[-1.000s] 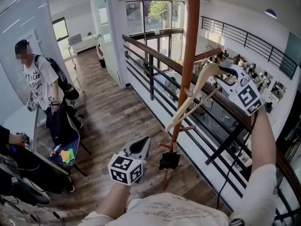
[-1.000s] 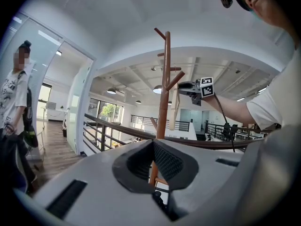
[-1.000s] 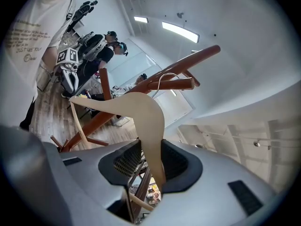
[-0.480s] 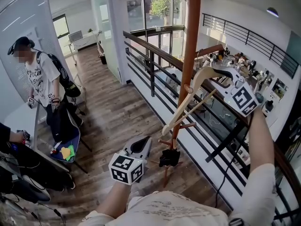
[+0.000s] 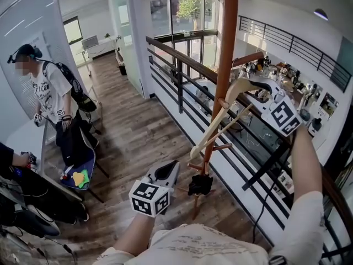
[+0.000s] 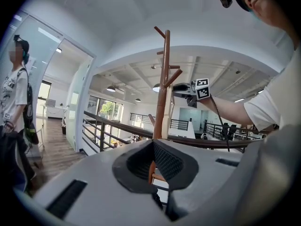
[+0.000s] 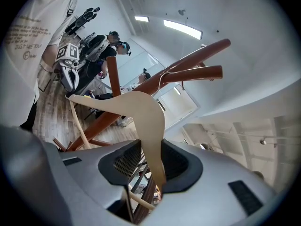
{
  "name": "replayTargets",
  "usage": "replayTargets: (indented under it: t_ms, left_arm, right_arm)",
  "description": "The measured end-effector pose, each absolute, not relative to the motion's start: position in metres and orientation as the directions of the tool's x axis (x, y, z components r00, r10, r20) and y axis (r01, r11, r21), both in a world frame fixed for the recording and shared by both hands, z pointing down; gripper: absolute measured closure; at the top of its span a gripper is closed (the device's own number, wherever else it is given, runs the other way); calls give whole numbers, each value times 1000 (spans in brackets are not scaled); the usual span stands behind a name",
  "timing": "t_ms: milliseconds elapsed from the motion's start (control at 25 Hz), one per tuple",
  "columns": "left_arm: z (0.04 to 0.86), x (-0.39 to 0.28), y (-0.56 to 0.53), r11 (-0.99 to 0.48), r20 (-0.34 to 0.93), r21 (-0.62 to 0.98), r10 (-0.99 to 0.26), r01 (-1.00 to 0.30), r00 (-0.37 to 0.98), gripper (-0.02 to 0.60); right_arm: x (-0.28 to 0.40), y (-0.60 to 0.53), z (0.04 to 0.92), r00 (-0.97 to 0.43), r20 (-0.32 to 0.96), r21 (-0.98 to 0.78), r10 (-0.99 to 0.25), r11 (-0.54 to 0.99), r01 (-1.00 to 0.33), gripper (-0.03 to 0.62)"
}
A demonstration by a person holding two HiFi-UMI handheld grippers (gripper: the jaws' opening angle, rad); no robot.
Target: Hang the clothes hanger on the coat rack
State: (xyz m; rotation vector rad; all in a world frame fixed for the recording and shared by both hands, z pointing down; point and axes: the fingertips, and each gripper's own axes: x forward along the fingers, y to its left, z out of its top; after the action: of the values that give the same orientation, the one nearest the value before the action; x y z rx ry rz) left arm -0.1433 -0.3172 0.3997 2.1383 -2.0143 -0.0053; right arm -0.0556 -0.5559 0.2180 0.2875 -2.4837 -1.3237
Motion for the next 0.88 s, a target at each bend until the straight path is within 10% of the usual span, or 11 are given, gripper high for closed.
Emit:
replayTargets:
  t_ms: [880]
  left_arm:
    - [403,-163,-318,-64,135,165,-987,-984,87,577]
  right_arm:
    - [-74,-559,222,-912,104,872,-397,478,-109,465]
